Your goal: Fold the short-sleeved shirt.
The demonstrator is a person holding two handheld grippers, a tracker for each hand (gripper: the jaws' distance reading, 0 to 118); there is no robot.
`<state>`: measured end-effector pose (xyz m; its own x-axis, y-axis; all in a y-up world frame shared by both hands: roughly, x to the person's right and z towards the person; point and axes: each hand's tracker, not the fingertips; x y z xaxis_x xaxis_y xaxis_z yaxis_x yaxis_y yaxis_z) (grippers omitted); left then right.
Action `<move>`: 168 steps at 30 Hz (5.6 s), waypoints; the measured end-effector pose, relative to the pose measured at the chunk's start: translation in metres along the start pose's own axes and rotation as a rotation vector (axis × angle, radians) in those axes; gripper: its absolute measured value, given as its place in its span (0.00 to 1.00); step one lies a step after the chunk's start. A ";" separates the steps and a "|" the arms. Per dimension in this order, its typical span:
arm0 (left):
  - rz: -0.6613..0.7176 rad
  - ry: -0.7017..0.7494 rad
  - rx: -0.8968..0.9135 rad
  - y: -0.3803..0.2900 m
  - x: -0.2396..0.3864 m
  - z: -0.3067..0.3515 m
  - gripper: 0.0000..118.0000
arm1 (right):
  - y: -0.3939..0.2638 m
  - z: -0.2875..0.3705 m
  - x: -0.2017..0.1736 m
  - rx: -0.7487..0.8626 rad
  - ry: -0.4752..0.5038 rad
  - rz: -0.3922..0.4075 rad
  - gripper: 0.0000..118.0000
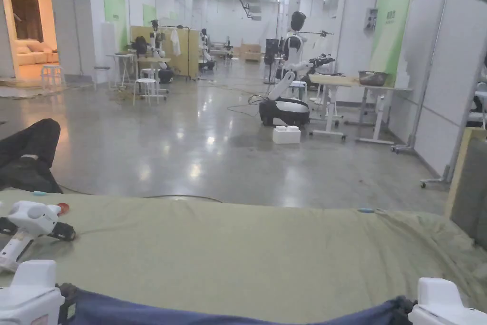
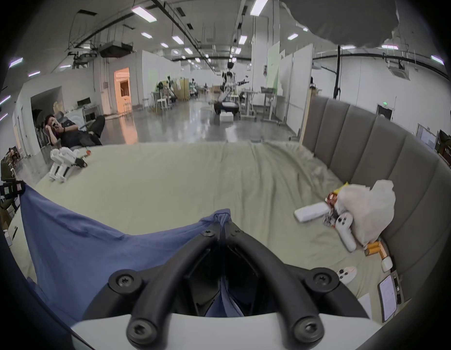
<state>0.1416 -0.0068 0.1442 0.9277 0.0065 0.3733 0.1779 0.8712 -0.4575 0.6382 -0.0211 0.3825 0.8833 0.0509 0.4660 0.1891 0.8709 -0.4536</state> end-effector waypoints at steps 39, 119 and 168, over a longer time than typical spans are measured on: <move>-0.012 0.086 0.343 0.275 -0.039 0.064 0.00 | 0.292 0.054 -0.029 0.359 -0.072 0.046 0.00; -0.079 -0.008 -0.211 -0.189 0.004 0.125 0.48 | -0.168 0.166 -0.034 -0.099 -0.050 0.101 0.78; 0.152 0.038 -0.566 -0.253 -0.053 0.116 0.55 | -0.154 0.121 -0.142 0.207 0.035 0.056 0.00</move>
<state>0.0089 -0.1707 0.3340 0.9659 0.0838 0.2451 0.1799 0.4638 -0.8675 0.4315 -0.1038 0.4780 0.9049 0.0878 0.4164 0.0506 0.9493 -0.3102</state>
